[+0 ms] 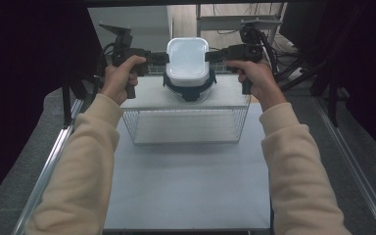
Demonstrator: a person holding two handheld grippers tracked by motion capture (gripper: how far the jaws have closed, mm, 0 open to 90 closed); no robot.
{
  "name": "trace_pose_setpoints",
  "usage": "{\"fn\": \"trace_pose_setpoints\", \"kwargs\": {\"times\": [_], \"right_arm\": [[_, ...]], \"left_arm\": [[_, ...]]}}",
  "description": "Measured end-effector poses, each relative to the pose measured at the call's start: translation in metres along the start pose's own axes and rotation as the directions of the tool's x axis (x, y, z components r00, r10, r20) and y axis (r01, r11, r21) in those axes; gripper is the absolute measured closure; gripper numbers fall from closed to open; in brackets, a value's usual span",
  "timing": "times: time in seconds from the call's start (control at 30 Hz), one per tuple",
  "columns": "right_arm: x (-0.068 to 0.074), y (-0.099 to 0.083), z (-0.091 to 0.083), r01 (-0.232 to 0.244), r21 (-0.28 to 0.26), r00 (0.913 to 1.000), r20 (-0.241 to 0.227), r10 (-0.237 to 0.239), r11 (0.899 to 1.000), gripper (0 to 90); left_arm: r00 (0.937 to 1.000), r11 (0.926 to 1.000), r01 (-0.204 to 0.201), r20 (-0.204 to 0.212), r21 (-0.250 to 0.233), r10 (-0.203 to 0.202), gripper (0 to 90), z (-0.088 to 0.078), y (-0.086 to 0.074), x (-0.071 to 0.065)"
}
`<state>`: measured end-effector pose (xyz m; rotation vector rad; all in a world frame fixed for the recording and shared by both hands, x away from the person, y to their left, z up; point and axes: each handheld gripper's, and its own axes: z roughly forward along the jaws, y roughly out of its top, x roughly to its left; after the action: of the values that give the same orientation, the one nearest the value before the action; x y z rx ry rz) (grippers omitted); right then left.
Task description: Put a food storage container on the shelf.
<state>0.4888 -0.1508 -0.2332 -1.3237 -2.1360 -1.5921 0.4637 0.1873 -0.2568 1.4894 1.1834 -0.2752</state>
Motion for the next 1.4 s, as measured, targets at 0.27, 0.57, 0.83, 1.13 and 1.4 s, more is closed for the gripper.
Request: {"fn": "trace_pose_setpoints", "kwargs": {"times": [0.27,0.57,0.83,1.13,1.4], "right_arm": [[-0.022,0.007,0.014,-0.121,-0.015,0.9925,-0.017,0.121,0.993,67.0],[-0.024,0.006,0.017,-0.129,-0.032,0.9917,-0.009,0.128,0.991,66.3],[-0.021,0.005,0.016,-0.101,-0.044,0.9948,0.01,0.102,0.994,53.4],[-0.008,0.001,0.005,0.011,-0.095,0.9985,0.055,-0.006,0.995,34.5],[0.013,-0.013,-0.011,0.176,-0.101,0.9808,0.104,-0.165,0.979,29.6]], "left_arm": [[0.998,0.9979,0.063,0.012,-0.015,-0.063,71.2,0.01,0.006,0.015],[0.9976,0.9975,0.066,0.023,-0.025,-0.065,66.0,0.013,0.004,0.02],[0.9992,0.9984,0.035,-0.017,-0.045,-0.036,57.1,0.013,0.001,0.017],[0.9925,0.9914,-0.088,-0.094,-0.097,0.079,30.7,-0.003,-0.007,0.005],[0.972,0.9699,-0.217,-0.116,-0.11,0.205,24.4,-0.026,-0.026,-0.015]]}}
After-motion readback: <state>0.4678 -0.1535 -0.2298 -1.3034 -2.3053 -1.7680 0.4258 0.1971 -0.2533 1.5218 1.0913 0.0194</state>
